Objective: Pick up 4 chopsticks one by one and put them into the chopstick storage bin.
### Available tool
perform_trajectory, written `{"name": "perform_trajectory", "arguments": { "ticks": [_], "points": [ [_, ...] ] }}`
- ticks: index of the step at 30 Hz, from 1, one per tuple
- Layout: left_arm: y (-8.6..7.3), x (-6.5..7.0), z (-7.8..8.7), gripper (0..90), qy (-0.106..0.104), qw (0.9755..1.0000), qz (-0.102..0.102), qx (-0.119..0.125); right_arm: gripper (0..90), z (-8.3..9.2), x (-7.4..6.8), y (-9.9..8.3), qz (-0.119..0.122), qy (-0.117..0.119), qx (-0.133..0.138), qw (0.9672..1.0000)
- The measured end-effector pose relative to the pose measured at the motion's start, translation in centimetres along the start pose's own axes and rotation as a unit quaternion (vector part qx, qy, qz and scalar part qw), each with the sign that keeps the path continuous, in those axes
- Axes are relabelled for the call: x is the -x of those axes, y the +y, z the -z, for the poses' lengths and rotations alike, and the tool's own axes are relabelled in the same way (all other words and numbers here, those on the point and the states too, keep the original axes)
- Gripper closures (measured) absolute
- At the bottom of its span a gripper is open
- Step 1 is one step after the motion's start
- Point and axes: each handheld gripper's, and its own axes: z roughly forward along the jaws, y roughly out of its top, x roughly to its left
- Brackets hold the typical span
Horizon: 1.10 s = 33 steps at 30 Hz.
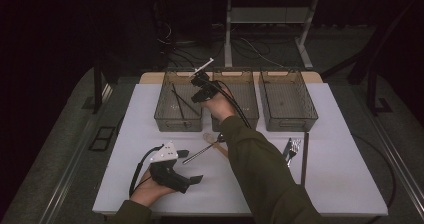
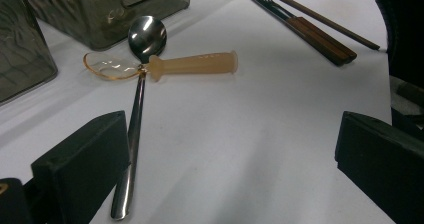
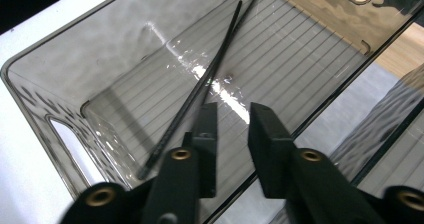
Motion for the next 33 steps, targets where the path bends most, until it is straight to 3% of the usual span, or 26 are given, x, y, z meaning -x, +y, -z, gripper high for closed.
{"name": "perform_trajectory", "arguments": {
  "ticks": [7, 13, 20, 33],
  "points": [
    [0.0, 0.0, 0.0, 0.2, 0.001, 1.0000, 0.000, -0.001, 59.2, 0.9, 0.3, 0.0, -0.004, 0.015, 0.017, 0.9997],
    [-0.1, -0.2, 0.1, 0.2, 0.004, 1.0000, -0.001, -0.006, 52.2, 2.5, 0.4, -0.5, 0.010, 0.030, 0.039, 0.9987],
    [-0.1, -0.3, 0.2, 0.2, 0.009, 0.9999, 0.005, -0.005, 48.9, 4.5, 0.5, -2.2, 0.015, 0.045, 0.057, 0.9972],
    [-0.2, -0.2, 0.2, 0.2, 0.013, 0.9999, 0.002, -0.008, 46.6, 9.0, 1.7, -5.8, 0.023, 0.047, 0.066, 0.9965]
  ]
}}
